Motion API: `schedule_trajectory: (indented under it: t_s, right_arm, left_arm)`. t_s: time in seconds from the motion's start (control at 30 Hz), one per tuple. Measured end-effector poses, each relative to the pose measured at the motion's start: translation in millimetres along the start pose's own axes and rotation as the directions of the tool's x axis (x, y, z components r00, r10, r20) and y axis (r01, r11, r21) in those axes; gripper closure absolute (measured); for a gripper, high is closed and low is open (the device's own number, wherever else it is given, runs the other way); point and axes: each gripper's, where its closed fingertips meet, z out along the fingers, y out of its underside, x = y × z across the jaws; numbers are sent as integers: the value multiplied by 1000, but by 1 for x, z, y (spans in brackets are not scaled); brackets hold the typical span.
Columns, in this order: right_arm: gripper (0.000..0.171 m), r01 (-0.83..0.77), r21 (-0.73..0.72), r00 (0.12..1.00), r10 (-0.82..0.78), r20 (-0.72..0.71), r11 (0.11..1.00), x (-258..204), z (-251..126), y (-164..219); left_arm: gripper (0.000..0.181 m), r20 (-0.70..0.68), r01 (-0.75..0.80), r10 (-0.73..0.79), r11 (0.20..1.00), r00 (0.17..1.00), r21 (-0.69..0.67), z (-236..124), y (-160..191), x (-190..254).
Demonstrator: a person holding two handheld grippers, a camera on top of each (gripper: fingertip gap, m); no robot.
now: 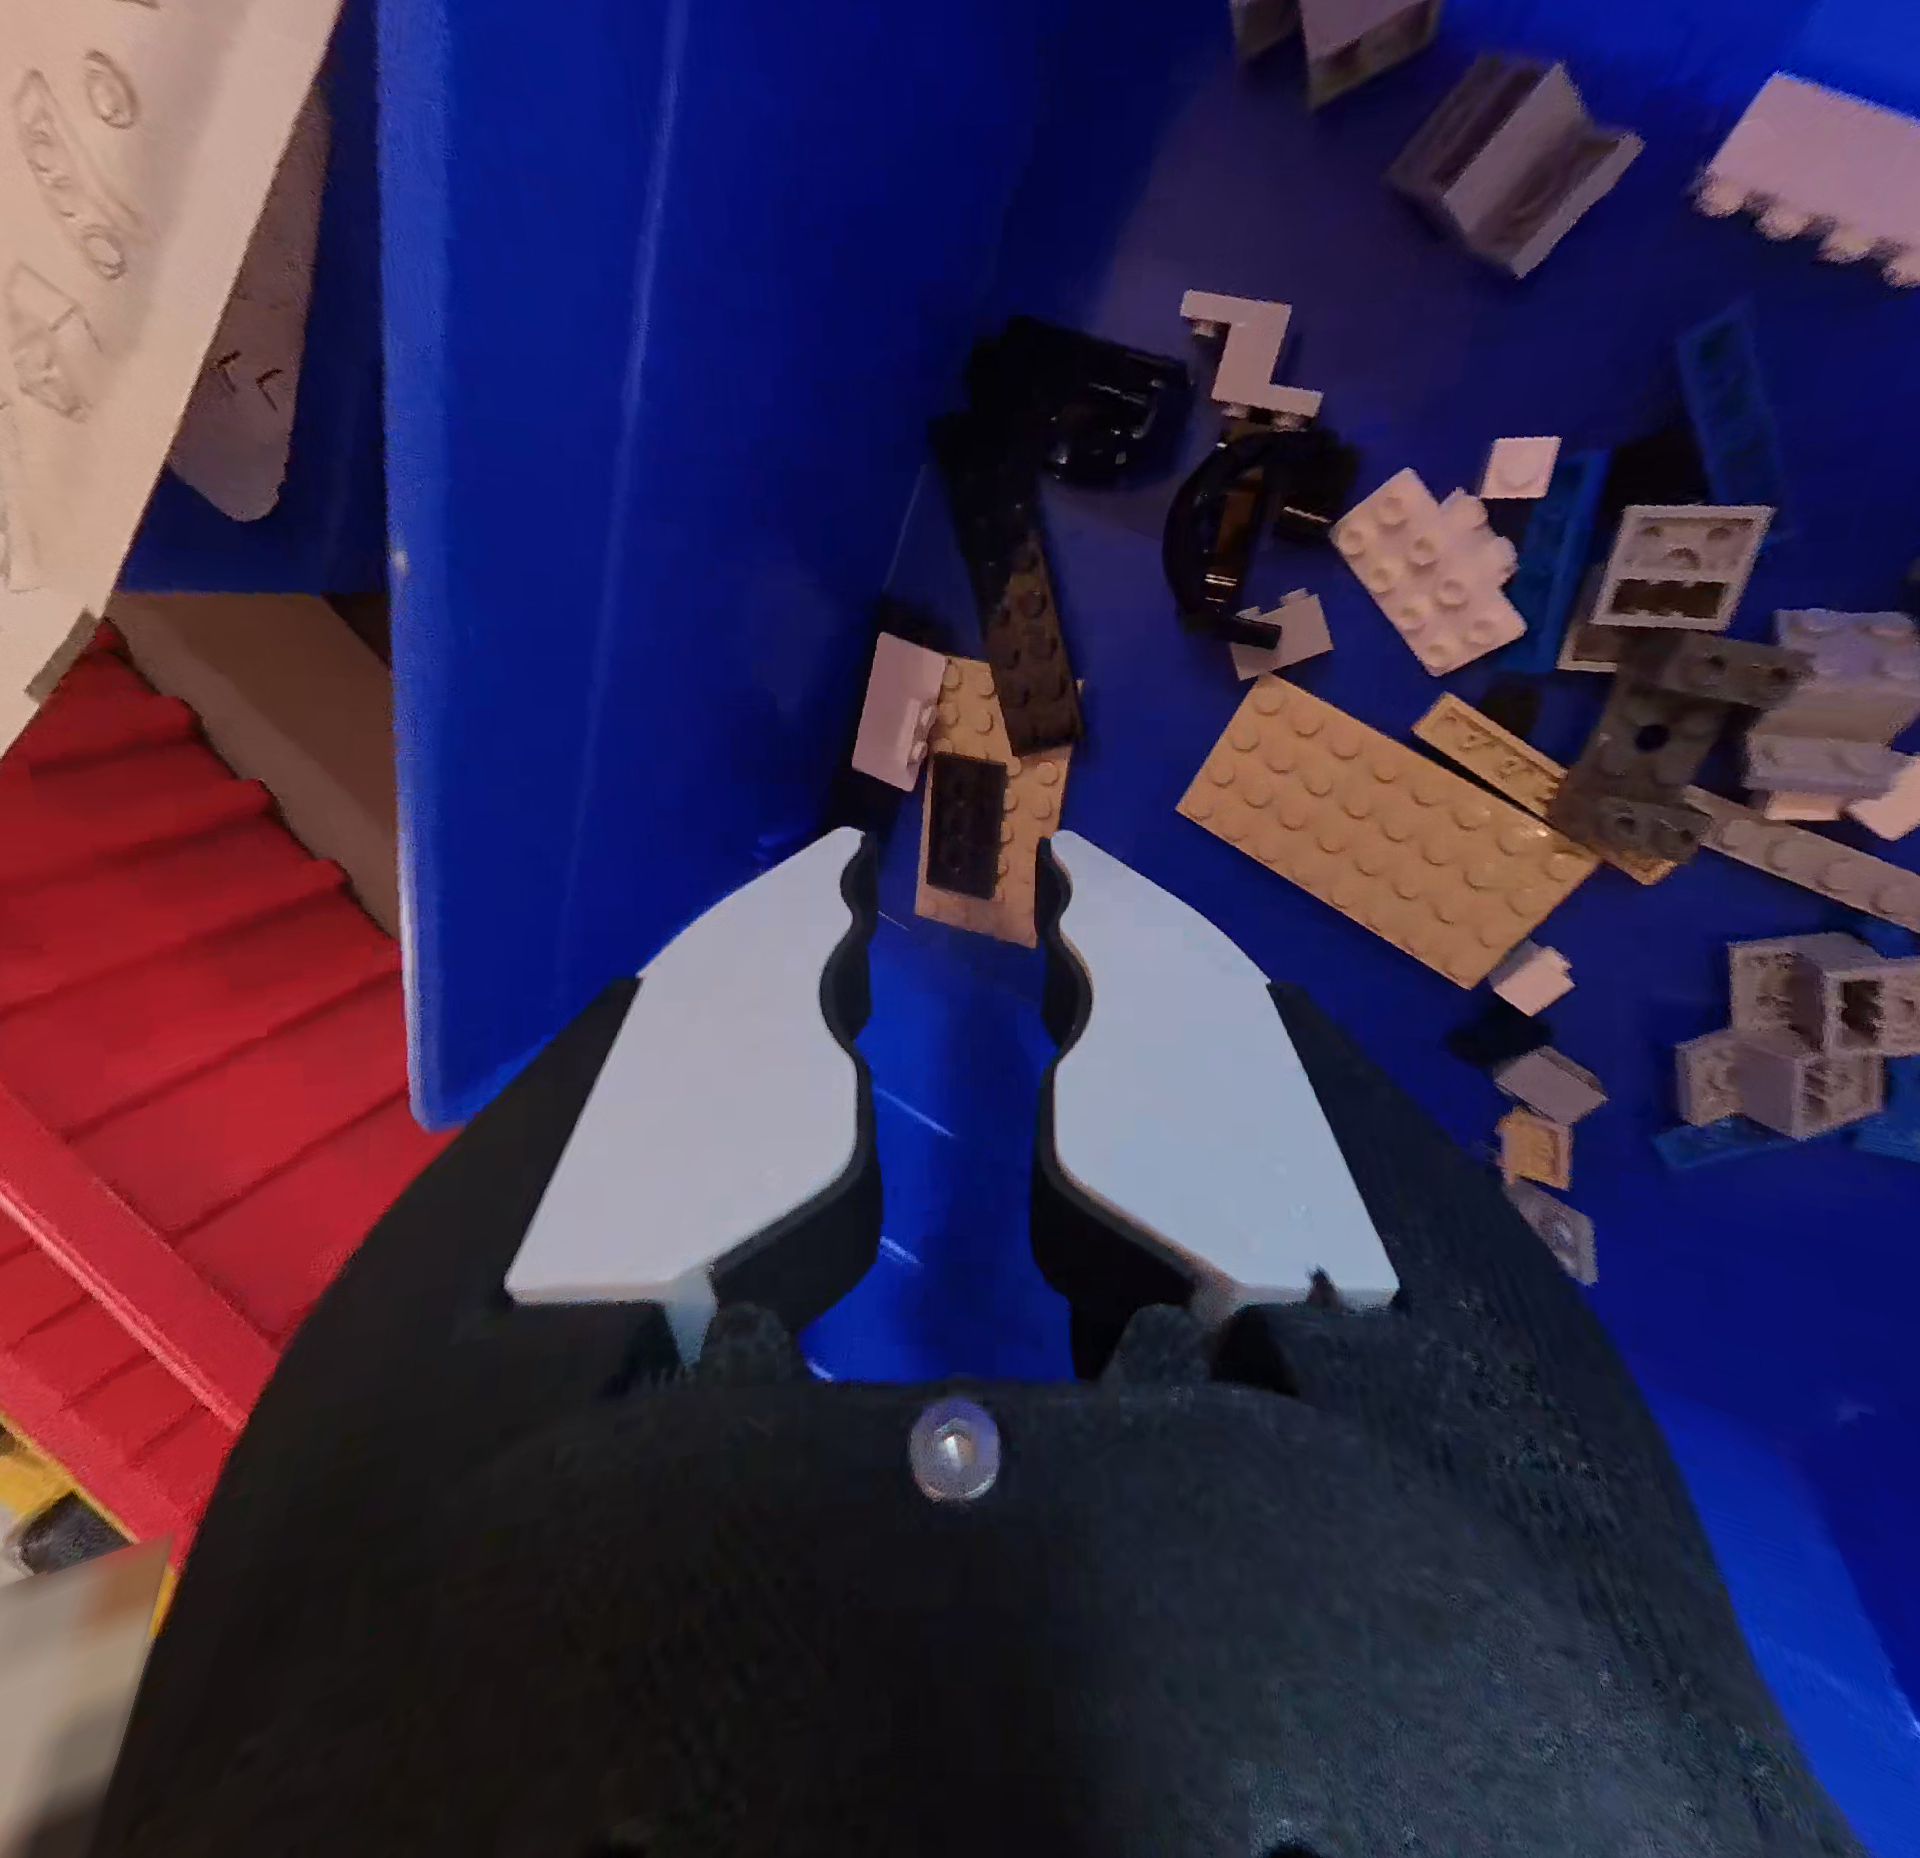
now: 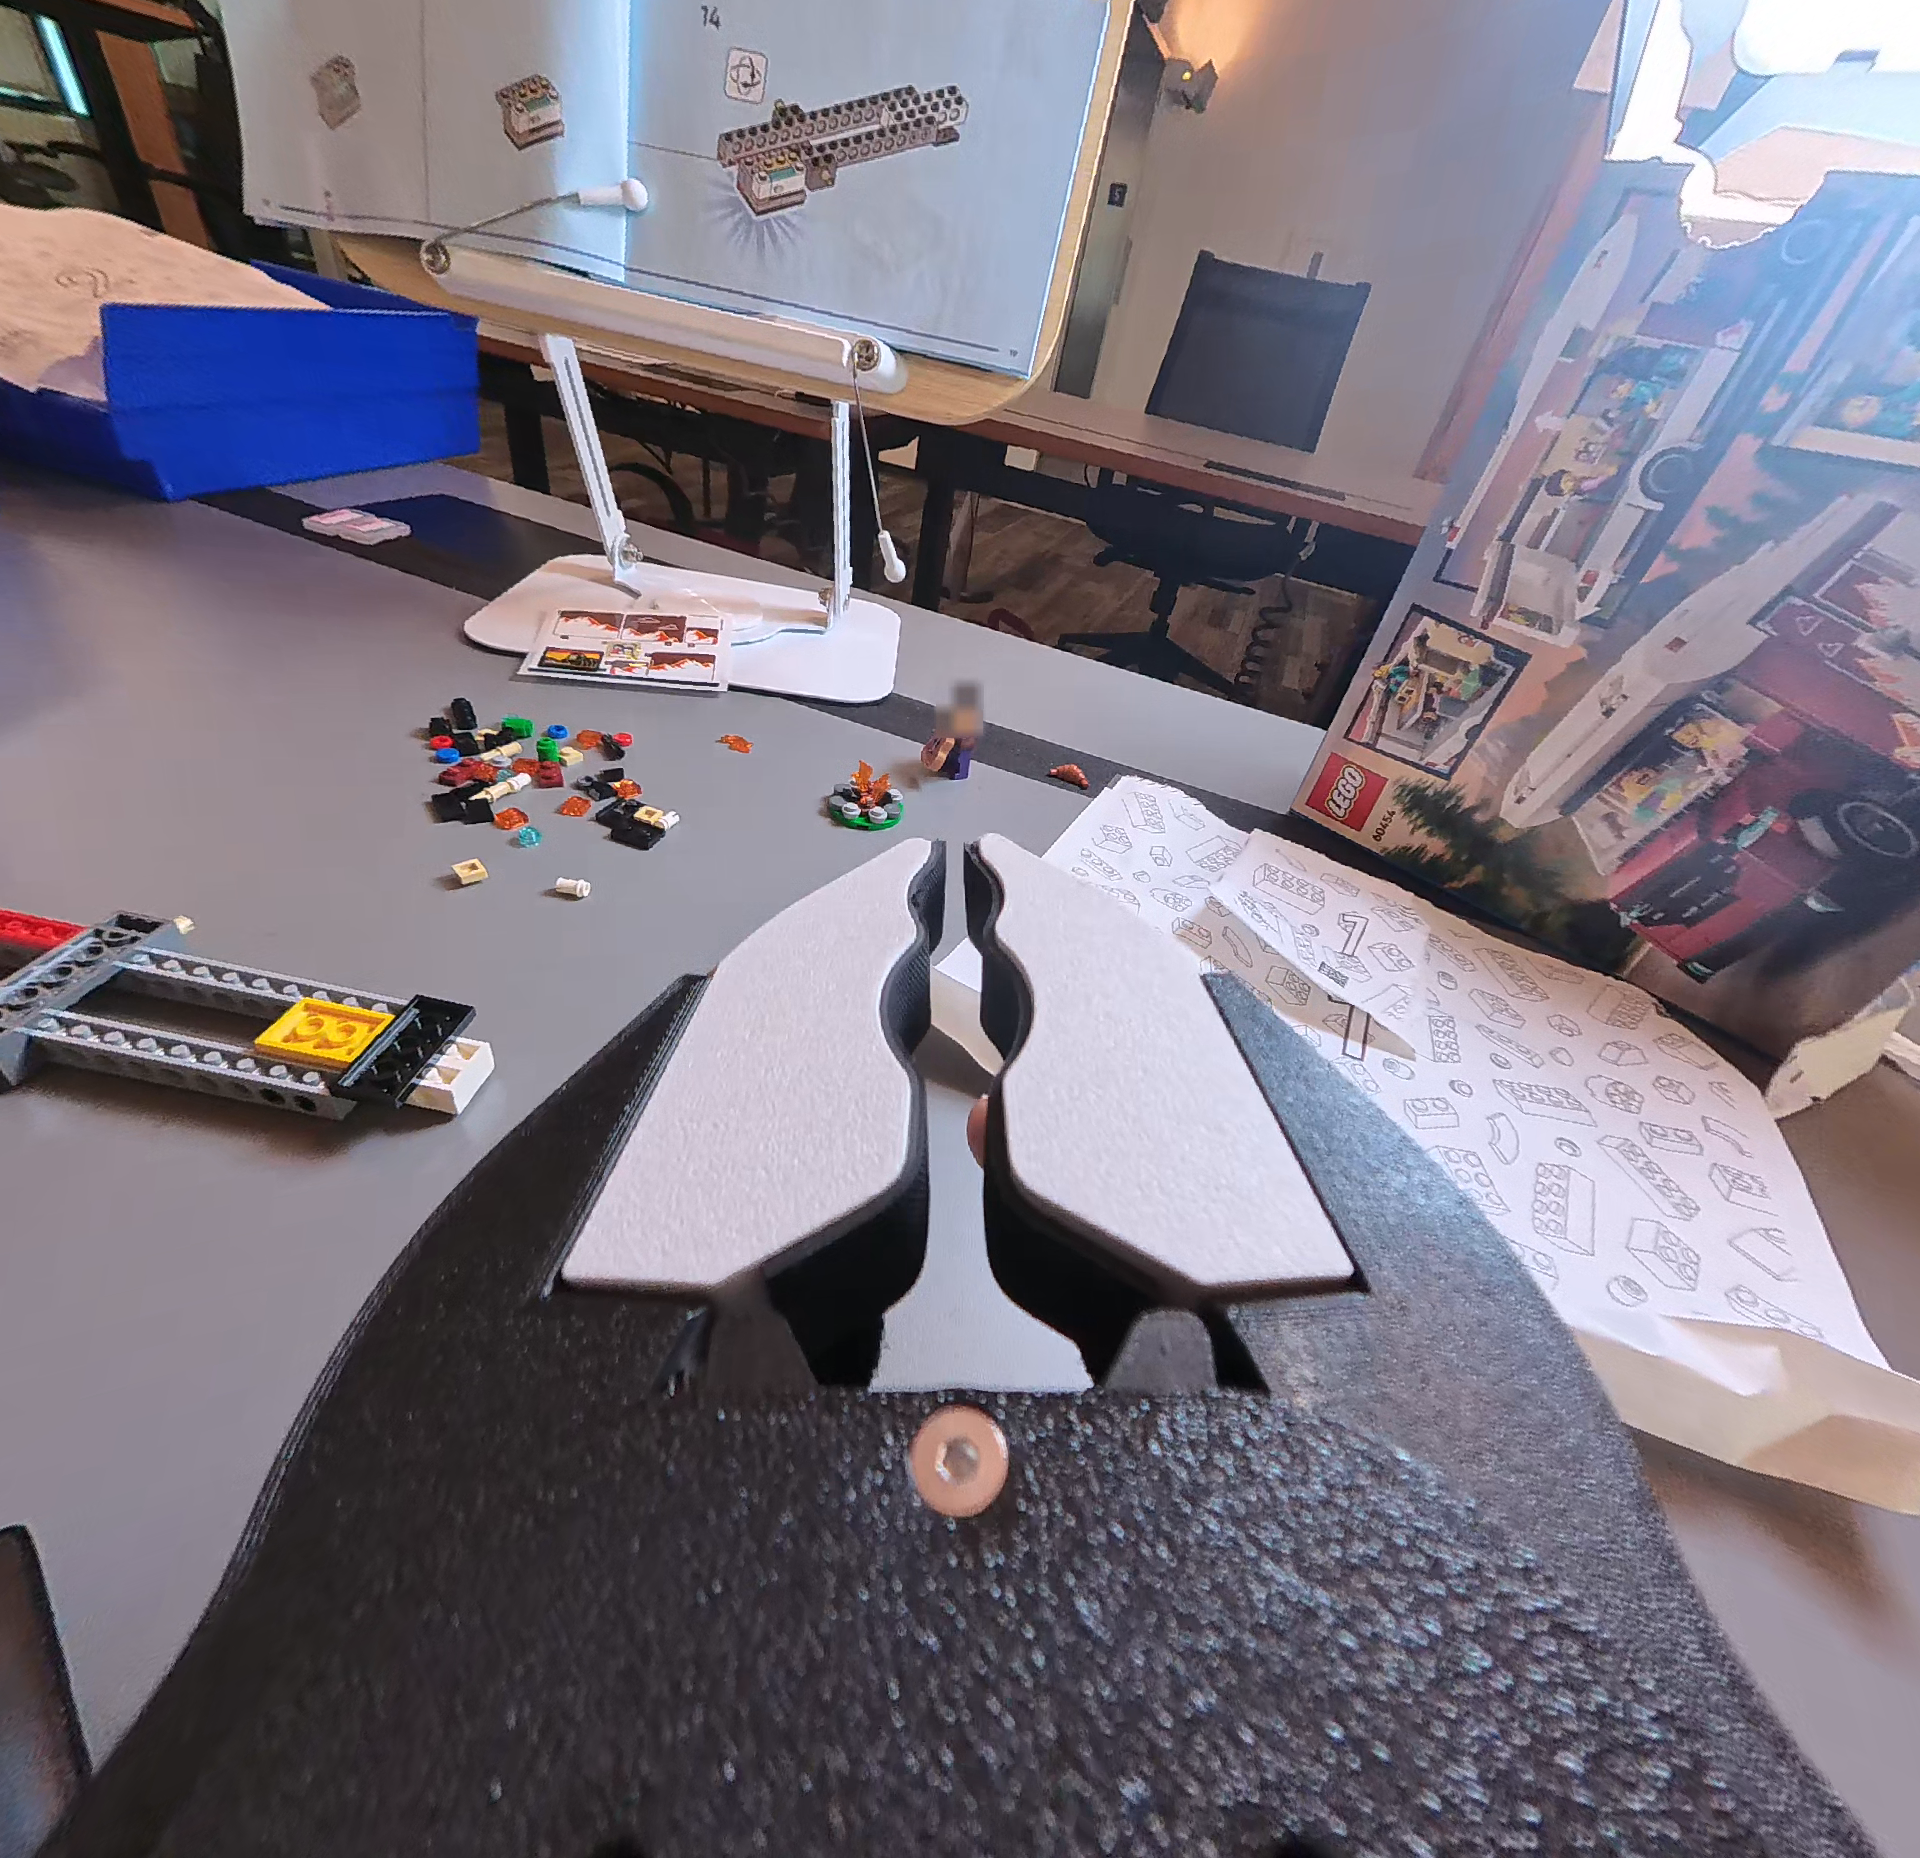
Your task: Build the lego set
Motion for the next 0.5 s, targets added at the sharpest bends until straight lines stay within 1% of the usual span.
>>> schedule_trajectory:
  t_s: [0.1,0.23,0.33,0.37,0.43,0.5]
  right_arm:
    - [168,-1,-5,1000,1,2,1000,0,0,1]
    - [168,-2,-11,1000,2,4,1000,1,0,3]
    - [169,-6,-14,1000,6,7,1000,1,1,4]
    - [169,-7,-14,1000,7,8,1000,2,1,4]
    - [169,-9,-13,1000,9,8,1000,2,0,4]
    - [169,-11,-10,1000,11,11,1000,1,0,3]
  left_arm:
    - [152,31,-45,47,997,998,-70,15,-1,-8]
    - [157,32,-60,63,994,998,-93,27,-8,-15]
    - [161,-31,-59,55,991,998,-118,35,-6,-9]
    - [162,-30,-62,59,989,998,-131,37,-5,-10]
    - [174,-40,-71,66,986,997,-152,40,-2,-9]
    - [174,-42,-78,73,988,996,-134,39,-6,-7]
